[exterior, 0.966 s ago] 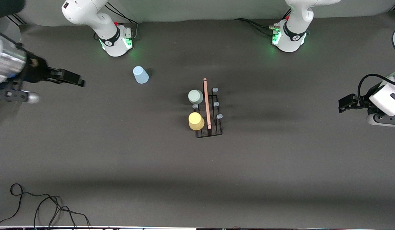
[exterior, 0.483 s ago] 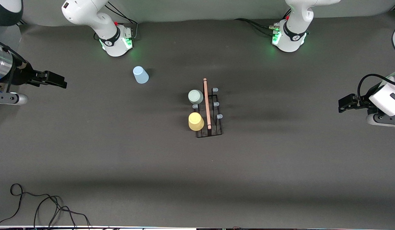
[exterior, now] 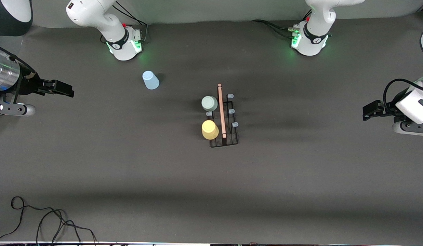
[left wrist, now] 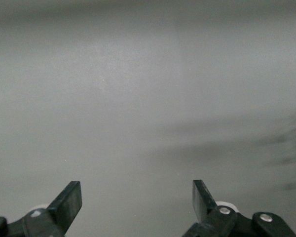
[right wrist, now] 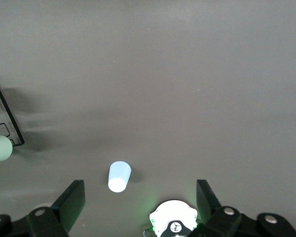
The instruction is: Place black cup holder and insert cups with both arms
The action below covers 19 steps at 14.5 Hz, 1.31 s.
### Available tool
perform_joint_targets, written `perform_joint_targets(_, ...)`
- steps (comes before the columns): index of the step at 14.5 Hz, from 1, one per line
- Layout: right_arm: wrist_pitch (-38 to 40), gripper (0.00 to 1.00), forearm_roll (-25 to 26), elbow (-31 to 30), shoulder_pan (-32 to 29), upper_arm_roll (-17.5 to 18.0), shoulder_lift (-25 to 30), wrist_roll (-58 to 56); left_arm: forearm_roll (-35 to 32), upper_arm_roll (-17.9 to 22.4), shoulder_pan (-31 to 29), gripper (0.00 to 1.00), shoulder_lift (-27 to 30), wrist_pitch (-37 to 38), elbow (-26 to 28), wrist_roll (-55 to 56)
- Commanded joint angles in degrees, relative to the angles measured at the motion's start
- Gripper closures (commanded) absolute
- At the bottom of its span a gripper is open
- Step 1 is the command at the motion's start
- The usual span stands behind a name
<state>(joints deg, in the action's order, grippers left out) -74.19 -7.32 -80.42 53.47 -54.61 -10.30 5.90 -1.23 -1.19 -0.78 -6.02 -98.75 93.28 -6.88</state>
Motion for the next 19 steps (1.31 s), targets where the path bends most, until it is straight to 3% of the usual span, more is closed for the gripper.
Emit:
perform_joint_targets(1, -0.5, 0.0, 1.4, -0.1, 0.8, -0.2, 0.0, -1.4, -0.3, 0.2, 0.4, 0.0, 0.8, 0.7, -0.1, 0.1)
perform_joint_targets(4, -0.5, 0.0, 1.3, -0.1, -1.9, 1.2, 0.0, -1.4, -0.3, 0.2, 0.3, 0.0, 0.8, 0.9, 0.1, 0.1)
perform_joint_targets(9, -0.4, 0.0, 1.4, 0.6, -20.3, 20.2, 1.1, -1.5, -0.3, 0.2, 0.3, 0.0, 0.8, 0.9, 0.1, 0.1)
perform_joint_targets(17, -0.5, 0.0, 3.8, 0.7, -44.7, 45.3, 2.8, -1.5, -0.3, 0.2, 0.3, 0.0, 0.7, 0.8, 0.2, 0.1)
perform_joint_targets(19, -0.5, 0.0, 4.0, 0.7, -45.7, 46.4, 2.8, -1.5, -0.3, 0.2, 0.3, 0.0, 0.7, 0.8, 0.2, 0.1)
